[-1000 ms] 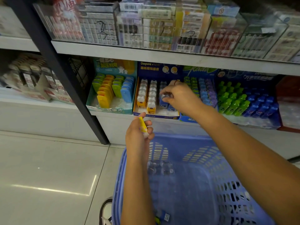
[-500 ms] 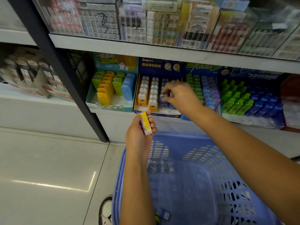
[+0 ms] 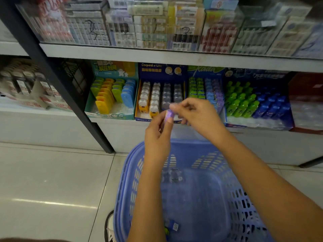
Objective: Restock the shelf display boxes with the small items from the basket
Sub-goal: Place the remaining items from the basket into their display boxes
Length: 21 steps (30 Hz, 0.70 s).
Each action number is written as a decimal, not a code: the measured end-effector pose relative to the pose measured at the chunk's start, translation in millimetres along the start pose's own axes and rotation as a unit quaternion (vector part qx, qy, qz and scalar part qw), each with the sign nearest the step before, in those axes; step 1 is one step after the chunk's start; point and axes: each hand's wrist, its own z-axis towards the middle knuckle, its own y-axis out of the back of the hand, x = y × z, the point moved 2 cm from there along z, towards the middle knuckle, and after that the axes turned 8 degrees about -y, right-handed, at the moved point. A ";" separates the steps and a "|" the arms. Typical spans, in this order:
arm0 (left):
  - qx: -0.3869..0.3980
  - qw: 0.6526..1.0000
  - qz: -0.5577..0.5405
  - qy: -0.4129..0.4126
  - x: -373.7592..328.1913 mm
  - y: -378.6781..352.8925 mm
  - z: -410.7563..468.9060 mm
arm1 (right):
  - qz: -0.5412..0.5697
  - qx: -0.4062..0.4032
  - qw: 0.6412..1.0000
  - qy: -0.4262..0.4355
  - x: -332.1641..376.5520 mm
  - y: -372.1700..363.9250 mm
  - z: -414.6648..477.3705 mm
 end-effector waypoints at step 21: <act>0.268 0.912 0.273 -0.148 18.2 -98.9 7.1 | -0.135 -0.110 0.983 0.053 -80.4 115.2 25.6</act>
